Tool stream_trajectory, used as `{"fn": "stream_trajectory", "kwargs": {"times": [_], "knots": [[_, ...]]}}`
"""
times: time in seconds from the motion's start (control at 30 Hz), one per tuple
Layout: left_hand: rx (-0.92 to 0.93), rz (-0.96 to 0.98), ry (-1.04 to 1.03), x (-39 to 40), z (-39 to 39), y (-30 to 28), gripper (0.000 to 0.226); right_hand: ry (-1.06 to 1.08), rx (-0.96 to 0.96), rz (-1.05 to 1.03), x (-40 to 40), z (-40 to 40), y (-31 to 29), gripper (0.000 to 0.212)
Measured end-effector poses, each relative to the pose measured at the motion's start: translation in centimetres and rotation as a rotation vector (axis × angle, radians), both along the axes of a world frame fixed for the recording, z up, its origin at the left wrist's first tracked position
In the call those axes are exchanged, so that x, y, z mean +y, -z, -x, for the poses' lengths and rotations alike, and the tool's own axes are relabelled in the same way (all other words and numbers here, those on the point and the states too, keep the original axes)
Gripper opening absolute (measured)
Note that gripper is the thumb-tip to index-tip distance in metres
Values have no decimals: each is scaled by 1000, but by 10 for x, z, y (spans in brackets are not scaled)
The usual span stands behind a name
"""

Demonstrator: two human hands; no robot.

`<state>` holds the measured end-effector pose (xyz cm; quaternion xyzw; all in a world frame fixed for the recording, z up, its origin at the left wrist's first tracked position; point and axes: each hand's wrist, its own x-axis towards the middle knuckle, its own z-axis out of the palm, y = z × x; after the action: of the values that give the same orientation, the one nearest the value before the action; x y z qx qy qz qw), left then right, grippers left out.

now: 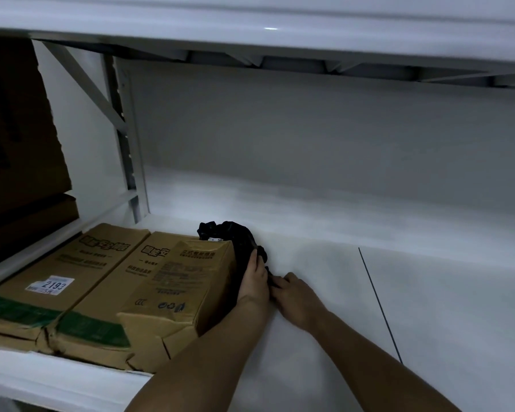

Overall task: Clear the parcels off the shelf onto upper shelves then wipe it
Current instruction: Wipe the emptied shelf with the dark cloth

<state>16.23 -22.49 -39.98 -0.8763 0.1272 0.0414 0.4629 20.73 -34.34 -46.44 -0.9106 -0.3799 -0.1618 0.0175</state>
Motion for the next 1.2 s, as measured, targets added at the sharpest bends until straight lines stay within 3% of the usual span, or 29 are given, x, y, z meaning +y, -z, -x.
{"fn": "stream_trajectory", "kwargs": {"times": [0.13, 0.23, 0.33, 0.43, 0.53, 0.63, 0.7, 0.87, 1.1, 1.2], "knots": [[0, -46, -1, 6, 1, 0, 67, -174, -25, 91, -29, 0, -4, 45], [-32, -11, 72, 6, 7, -1, 67, 28, -43, 83, -26, 3, -2, 48], [-48, 23, 131, 0, 13, -2, 63, 315, 3, -60, -6, 6, -2, 42], [-40, 44, 87, 1, 16, -4, 61, 255, -87, -22, 14, 15, 0, 41], [-50, 36, 55, 5, 16, -1, 62, 51, -138, -48, 7, 24, -1, 22], [-71, 4, 63, 7, 18, 2, 67, -65, -87, -8, -14, 27, -1, 36], [-79, 8, 76, 7, 18, 3, 69, 51, -65, -7, -24, 25, -1, 43], [-89, 30, 93, 5, 23, 11, 69, 576, 48, -20, -2, 34, -4, 49], [-63, -5, 105, -5, 30, 18, 67, 158, -12, -14, 2, 57, -4, 33], [-31, -18, 138, -11, 31, 20, 66, 158, 33, -4, -29, 57, -9, 39]]}}
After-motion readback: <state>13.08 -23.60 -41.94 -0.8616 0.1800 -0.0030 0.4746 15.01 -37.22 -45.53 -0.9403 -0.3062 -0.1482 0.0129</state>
